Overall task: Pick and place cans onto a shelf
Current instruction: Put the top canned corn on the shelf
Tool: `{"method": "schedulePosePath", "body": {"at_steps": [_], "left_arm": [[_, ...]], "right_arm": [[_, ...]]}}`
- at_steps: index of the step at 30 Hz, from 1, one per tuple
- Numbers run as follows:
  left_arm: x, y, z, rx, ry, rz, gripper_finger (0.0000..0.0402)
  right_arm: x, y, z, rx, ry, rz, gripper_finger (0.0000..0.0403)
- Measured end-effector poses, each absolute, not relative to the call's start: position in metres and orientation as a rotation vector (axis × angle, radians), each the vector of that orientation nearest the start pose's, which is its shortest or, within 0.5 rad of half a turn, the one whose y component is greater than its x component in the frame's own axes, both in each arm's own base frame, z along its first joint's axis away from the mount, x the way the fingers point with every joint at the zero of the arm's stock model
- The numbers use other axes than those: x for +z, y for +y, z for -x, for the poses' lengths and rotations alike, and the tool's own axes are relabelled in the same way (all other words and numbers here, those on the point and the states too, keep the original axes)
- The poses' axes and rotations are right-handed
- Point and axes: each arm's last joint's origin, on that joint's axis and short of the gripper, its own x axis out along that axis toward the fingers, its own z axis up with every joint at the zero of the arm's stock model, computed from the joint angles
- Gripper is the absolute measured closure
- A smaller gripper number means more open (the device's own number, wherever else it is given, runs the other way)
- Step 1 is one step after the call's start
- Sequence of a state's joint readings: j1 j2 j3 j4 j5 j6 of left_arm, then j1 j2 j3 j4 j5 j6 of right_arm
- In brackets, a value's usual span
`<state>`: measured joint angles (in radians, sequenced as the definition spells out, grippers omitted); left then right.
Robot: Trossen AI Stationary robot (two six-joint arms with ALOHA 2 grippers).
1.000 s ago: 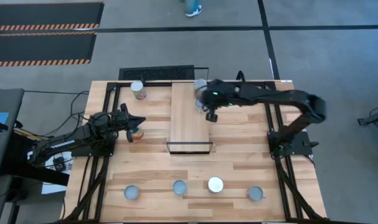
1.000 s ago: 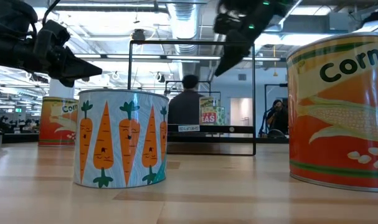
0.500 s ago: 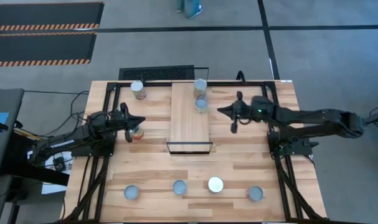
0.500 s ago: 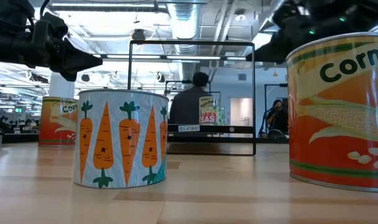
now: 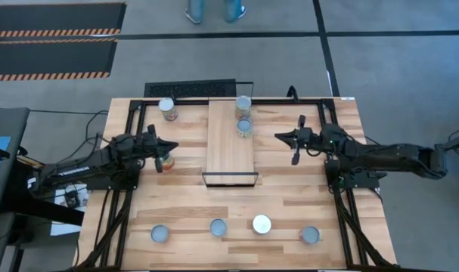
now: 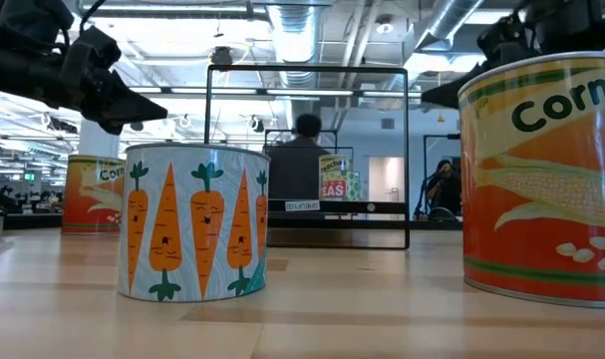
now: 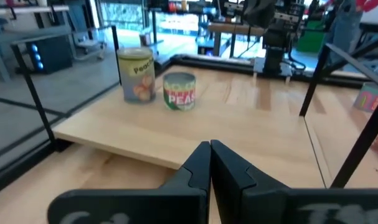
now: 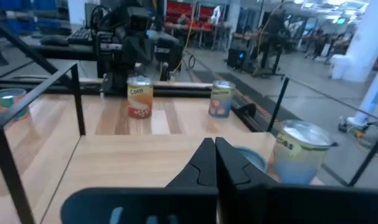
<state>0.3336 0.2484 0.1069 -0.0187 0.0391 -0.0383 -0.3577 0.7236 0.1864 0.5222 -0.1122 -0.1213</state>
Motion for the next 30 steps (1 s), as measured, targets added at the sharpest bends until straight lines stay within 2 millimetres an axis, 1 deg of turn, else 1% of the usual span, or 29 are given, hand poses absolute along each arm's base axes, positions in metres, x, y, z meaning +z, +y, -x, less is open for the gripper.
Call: {"method": "schedulePosePath", "body": {"at_steps": [5, 10, 12, 19, 23, 27, 30], "left_arm": [[0.187, 0.037, -0.11, 0.298, 0.186, 0.074, 0.0401], [0.206, 0.04, -0.116, 0.344, 0.244, 0.081, 0.0401], [0.214, 0.042, -0.118, 0.382, 0.285, 0.09, 0.0401], [0.241, 0.051, -0.131, 0.518, 0.493, 0.13, 0.0401], [0.255, 0.057, -0.142, 0.562, 0.644, 0.145, 0.0402], [0.262, 0.068, -0.151, 0.602, 0.794, 0.16, 0.0402], [0.264, 0.076, -0.155, 0.585, 0.896, 0.169, 0.0401]], "right_arm": [[0.19, -0.053, -0.145, -0.24, 0.002, 0.123, 0.0399], [0.182, -0.051, -0.14, -0.223, -0.039, 0.126, 0.0398], [0.183, -0.051, -0.139, -0.229, -0.063, 0.133, 0.0398], [0.187, -0.051, -0.137, -0.23, -0.1, 0.136, 0.0396], [0.187, -0.051, -0.137, -0.23, -0.1, 0.141, 0.0395], [0.187, -0.051, -0.137, -0.23, -0.099, 0.144, 0.0398], [0.187, -0.051, -0.137, -0.23, -0.099, 0.145, 0.0396]]}}
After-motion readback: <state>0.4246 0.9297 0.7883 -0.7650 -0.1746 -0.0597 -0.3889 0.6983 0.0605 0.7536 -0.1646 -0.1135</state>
